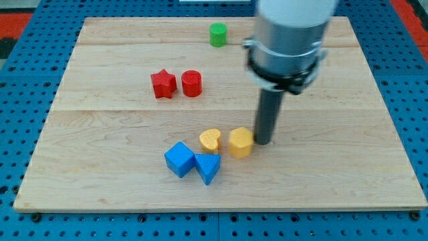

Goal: Move red circle closer to the red star

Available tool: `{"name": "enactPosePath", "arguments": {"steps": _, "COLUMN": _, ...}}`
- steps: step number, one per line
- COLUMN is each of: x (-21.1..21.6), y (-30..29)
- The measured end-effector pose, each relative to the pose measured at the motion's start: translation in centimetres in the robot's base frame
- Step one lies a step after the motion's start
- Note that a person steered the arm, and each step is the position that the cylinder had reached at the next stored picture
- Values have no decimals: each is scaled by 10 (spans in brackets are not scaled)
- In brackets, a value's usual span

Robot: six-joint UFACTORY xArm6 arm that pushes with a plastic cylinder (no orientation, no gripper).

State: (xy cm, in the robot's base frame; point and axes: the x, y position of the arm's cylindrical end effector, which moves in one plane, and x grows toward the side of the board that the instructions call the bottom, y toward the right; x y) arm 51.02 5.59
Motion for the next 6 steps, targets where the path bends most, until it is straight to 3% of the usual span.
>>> {"name": "enactPosePath", "arguments": {"steps": 1, "x": 4, "y": -40}}
{"name": "enactPosePath", "arguments": {"steps": 2, "x": 3, "y": -32}}
{"name": "enactPosePath", "arguments": {"steps": 3, "x": -49, "y": -6}}
{"name": "enactPosePath", "arguments": {"steps": 4, "x": -103, "y": -49}}
{"name": "enactPosePath", "arguments": {"steps": 5, "x": -125, "y": -81}}
{"name": "enactPosePath", "arguments": {"steps": 6, "x": -140, "y": -66}}
